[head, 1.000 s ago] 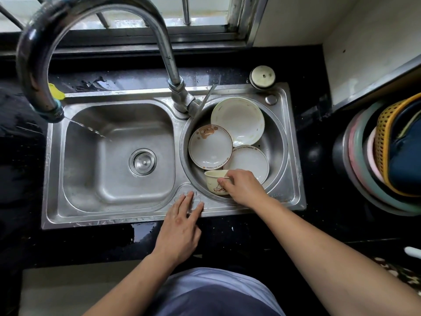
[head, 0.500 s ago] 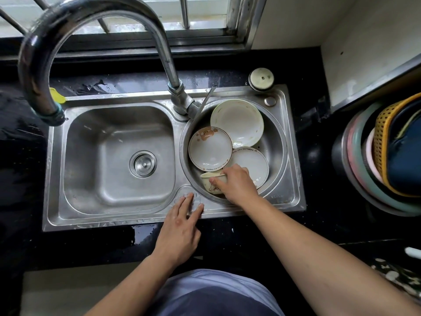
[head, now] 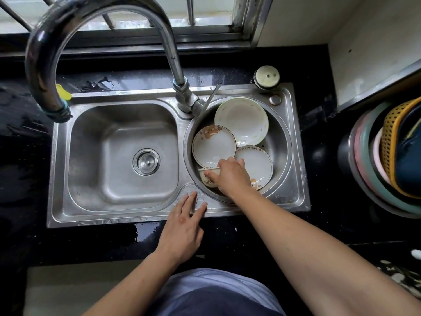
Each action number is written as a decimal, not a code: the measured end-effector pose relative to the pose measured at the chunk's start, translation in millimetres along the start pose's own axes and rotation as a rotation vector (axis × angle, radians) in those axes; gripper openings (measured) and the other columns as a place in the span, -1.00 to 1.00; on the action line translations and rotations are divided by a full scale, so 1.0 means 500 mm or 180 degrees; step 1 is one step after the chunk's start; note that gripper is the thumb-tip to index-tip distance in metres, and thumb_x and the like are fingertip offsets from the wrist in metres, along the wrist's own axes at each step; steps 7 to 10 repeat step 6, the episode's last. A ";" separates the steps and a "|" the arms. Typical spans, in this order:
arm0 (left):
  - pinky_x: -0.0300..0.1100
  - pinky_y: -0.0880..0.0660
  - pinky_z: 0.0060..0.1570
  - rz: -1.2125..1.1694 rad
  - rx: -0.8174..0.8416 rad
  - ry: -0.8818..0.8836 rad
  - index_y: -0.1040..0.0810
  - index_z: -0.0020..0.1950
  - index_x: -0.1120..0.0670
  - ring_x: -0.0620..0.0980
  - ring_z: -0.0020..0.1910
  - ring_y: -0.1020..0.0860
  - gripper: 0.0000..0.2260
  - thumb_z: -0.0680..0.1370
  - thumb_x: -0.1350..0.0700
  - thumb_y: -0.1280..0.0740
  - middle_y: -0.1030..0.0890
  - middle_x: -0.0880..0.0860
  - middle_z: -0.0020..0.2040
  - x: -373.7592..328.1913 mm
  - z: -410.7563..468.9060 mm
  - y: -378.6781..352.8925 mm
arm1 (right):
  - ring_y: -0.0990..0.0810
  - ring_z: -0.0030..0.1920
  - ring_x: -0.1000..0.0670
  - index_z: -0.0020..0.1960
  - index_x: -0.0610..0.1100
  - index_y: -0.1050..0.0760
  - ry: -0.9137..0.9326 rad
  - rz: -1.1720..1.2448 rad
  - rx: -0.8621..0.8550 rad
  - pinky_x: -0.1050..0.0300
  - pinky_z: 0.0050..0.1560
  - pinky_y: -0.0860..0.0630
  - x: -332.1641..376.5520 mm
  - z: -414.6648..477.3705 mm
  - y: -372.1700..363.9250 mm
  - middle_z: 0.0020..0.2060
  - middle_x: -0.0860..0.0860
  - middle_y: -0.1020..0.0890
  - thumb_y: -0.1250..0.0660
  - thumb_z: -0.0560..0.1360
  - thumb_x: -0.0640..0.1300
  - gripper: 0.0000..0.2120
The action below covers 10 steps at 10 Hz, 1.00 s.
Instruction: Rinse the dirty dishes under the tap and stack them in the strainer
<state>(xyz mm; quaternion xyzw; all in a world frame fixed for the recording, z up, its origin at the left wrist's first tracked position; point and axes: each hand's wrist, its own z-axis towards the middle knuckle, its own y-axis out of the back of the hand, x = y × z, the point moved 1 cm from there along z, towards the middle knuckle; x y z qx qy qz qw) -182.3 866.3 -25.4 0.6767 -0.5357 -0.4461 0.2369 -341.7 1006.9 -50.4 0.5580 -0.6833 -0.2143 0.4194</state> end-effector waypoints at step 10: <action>-0.06 -0.56 0.07 -0.0932 -0.0152 0.0743 -0.60 0.17 -0.05 -0.01 0.05 -0.62 -0.78 0.57 0.08 -0.25 -0.60 -0.11 0.08 0.122 -0.151 -0.001 | -0.25 0.52 -0.22 0.61 -0.11 -0.16 -0.0311 0.0687 0.0057 -0.17 0.46 -0.31 -0.005 -0.090 0.063 0.54 -0.14 -0.22 -0.16 0.65 0.18 -0.36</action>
